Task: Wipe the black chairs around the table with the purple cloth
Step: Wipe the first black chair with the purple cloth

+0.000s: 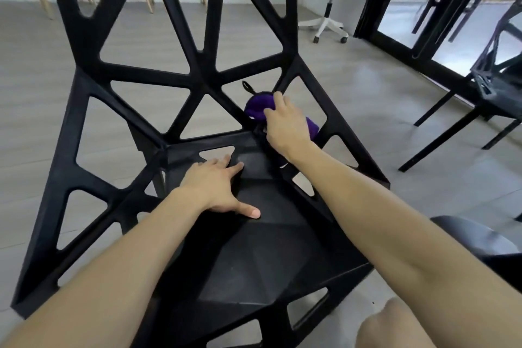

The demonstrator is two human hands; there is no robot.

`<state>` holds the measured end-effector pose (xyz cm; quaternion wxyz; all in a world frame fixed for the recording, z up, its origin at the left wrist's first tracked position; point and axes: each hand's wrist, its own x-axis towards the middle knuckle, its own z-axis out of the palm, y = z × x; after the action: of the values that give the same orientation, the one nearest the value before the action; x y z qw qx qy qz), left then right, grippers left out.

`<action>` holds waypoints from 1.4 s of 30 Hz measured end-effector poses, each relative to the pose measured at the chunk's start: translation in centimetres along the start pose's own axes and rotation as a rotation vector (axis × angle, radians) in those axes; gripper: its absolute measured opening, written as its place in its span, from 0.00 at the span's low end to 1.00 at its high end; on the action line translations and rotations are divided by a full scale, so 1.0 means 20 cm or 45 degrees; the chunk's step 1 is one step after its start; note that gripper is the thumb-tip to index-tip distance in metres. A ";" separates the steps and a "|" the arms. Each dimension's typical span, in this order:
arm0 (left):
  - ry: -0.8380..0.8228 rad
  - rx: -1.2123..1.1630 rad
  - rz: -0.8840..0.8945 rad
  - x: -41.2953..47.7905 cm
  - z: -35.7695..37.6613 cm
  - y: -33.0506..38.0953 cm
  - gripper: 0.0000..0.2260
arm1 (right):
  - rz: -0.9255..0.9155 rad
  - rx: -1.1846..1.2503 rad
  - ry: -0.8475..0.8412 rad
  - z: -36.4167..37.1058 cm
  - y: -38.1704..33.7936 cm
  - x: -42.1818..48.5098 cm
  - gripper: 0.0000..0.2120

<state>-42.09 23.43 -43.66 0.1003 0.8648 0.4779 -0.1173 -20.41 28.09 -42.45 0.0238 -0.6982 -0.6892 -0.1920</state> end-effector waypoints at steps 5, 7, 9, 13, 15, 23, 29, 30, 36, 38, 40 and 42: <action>0.003 0.004 0.008 0.01 0.01 -0.01 0.68 | 0.325 0.016 0.293 -0.12 0.16 0.14 0.10; -0.009 -0.015 0.014 0.01 0.01 -0.01 0.69 | 0.212 -0.042 0.106 -0.07 0.06 0.11 0.14; -0.021 -0.020 0.000 0.01 0.02 -0.02 0.69 | 0.206 -0.023 0.074 -0.08 0.04 0.12 0.15; -0.047 -0.044 -0.014 0.01 0.03 -0.02 0.70 | 0.344 0.002 0.245 -0.23 0.19 0.22 0.12; -0.041 -0.044 -0.019 0.01 0.03 -0.02 0.70 | 0.247 0.037 0.182 -0.15 0.16 0.20 0.14; 0.101 -0.161 -0.041 -0.02 0.07 -0.03 0.69 | -0.219 0.271 -0.485 -0.05 -0.14 -0.02 0.18; 0.428 -0.261 -0.201 -0.20 0.09 -0.09 0.32 | -0.251 0.646 -0.184 -0.32 -0.15 -0.06 0.23; 0.545 -0.317 -0.261 -0.23 0.08 -0.14 0.22 | -0.295 0.713 -0.229 -0.33 -0.20 -0.09 0.28; 0.955 -0.376 -0.298 -0.30 0.05 -0.31 0.08 | -0.280 0.309 -0.197 -0.09 -0.44 -0.46 0.32; 0.712 -0.271 -0.126 -0.28 0.11 -0.30 0.15 | -0.233 0.353 -0.083 -0.01 -0.47 -0.61 0.32; 0.498 -0.127 -0.141 -0.27 0.15 -0.32 0.22 | -0.248 0.394 -0.048 0.05 -0.49 -0.70 0.32; 0.456 0.016 -0.306 -0.27 0.15 -0.39 0.27 | -0.190 0.446 -0.043 0.08 -0.49 -0.64 0.28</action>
<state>-51.82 22.28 -45.34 -0.0062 0.8093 0.5869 0.0241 -29.31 16.84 -50.15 0.1190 -0.6335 -0.7623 -0.0585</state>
